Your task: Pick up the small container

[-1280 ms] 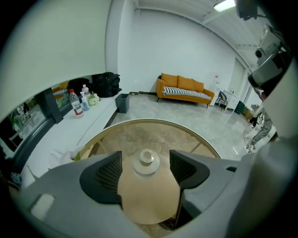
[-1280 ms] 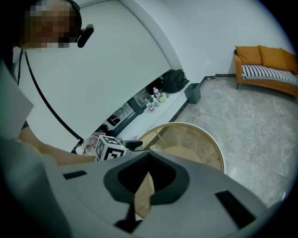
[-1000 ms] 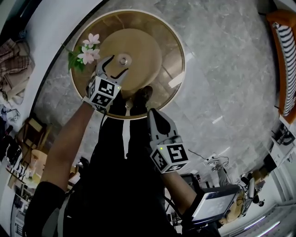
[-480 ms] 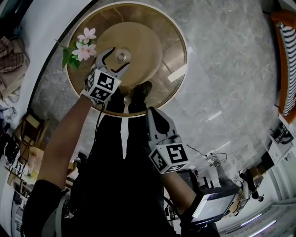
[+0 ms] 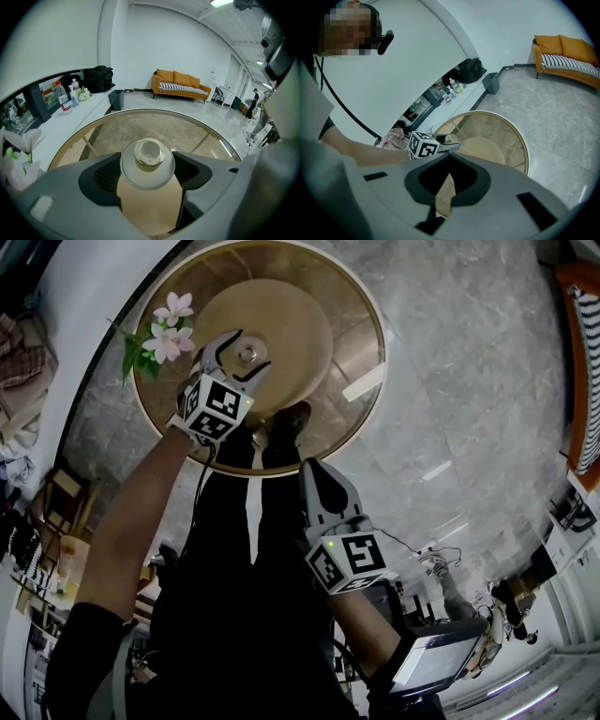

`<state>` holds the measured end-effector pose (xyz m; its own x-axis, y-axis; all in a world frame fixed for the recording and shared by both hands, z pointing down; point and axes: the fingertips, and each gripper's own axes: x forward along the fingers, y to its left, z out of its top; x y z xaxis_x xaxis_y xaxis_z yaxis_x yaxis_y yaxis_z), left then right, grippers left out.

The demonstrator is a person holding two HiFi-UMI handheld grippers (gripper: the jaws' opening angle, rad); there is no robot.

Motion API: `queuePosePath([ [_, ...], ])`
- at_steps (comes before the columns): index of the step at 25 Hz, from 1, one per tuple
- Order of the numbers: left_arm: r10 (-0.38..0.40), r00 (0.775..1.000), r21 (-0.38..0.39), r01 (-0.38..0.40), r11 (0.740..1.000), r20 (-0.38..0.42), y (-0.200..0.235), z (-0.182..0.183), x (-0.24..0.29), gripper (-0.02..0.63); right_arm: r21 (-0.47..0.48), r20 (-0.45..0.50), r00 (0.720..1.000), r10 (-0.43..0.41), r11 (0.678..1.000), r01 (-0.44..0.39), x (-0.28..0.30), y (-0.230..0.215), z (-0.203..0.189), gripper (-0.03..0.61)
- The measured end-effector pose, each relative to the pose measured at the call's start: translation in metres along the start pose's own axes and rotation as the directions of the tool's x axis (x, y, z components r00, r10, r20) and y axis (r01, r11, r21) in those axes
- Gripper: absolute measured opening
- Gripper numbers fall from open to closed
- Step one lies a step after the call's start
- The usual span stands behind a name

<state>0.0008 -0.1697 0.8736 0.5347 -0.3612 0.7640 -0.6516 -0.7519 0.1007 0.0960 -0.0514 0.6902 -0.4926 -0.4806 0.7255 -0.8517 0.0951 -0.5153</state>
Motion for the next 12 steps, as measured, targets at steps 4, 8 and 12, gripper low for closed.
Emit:
queuePosePath([
  [4, 0.000, 1.000, 0.001, 0.000, 1.000, 0.000, 0.000, -0.002, 0.007, 0.327, 0.010, -0.002, 1.000, 0.006, 1.000, -0.006, 0.003, -0.001, -0.001, 0.005],
  [8, 0.002, 1.000, -0.013, -0.002, 1.000, 0.010, 0.000, -0.006, 0.010, 0.327, 0.027, 0.007, 1.000, 0.012, 1.000, -0.012, 0.006, -0.002, -0.007, 0.005],
  [12, 0.007, 1.000, -0.011, -0.007, 1.000, 0.028, 0.001, -0.005, 0.010, 0.327, 0.031, -0.004, 1.000, 0.010, 0.999, -0.010, 0.007, -0.003, -0.012, 0.005],
])
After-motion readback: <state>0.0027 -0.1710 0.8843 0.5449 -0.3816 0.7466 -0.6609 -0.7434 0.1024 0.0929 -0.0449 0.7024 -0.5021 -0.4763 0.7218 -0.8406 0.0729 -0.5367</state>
